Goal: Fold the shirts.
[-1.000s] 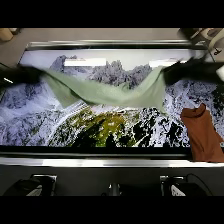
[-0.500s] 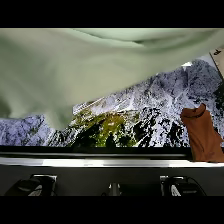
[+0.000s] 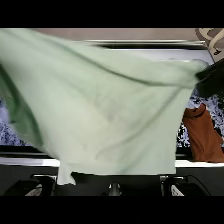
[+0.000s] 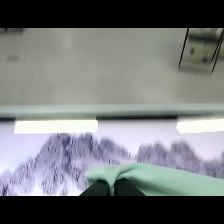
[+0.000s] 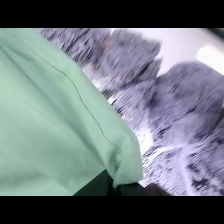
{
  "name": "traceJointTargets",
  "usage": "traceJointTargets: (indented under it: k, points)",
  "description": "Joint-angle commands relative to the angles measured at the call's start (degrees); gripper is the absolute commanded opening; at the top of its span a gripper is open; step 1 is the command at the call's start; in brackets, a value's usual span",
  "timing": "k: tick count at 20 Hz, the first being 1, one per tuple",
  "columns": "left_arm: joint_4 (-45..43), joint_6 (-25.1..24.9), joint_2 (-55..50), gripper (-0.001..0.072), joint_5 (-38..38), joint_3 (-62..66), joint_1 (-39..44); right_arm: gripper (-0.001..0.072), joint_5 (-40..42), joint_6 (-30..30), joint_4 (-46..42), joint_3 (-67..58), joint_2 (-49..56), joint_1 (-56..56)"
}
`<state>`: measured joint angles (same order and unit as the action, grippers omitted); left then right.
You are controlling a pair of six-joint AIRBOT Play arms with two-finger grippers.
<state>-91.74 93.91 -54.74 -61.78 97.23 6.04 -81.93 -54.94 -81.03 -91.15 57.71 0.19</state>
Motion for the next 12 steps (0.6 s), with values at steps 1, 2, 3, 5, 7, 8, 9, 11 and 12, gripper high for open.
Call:
traceJointTargets:
  k: [1, 2, 3, 5, 7, 8, 9, 11, 12]
  points:
    - [-2.32, -0.37, -5.99, 0.0027, -3.50, -17.09, -0.26, 0.0018, 9.81, -3.28, 0.04, 12.33, 9.03, -0.02]
    - [-1.27, -0.31, -8.04, 0.0027, -0.09, -21.57, -0.26, 0.0018, 17.18, -3.52, 0.98, 14.25, 11.82, -0.02]
    - [-0.28, 0.59, -10.05, 0.0026, 2.80, -24.02, -0.26, 0.0018, 21.90, -3.54, 1.70, 14.43, 14.47, -0.02]
    - [0.48, 3.34, -14.49, 0.0027, 7.82, -24.94, -0.31, 0.0019, 30.86, -4.17, 3.37, 14.38, 18.58, -0.02]
    - [0.50, 6.05, -18.18, 0.0027, 13.75, -24.74, -0.31, 0.0019, 37.40, -7.39, 4.15, 14.38, 21.68, -0.02]
    - [0.52, 7.63, -19.56, 0.0027, 15.72, -24.74, -0.31, 0.0019, 39.08, -9.46, 4.44, 14.38, 23.06, -0.02]
    - [0.85, 9.79, -20.90, 0.0027, 16.70, -24.74, -0.31, 0.0019, 39.91, -11.28, 5.09, 14.38, 24.50, -0.02]
    - [3.67, 13.49, -23.78, 0.0028, 16.50, -24.74, -0.24, 0.0019, 39.28, -11.93, 8.59, 14.38, 27.71, -0.02]
    - [6.01, 13.68, -25.03, 0.0028, 15.76, -24.74, -0.24, 0.0019, 38.45, -11.93, 10.34, 14.38, 28.98, -0.02]
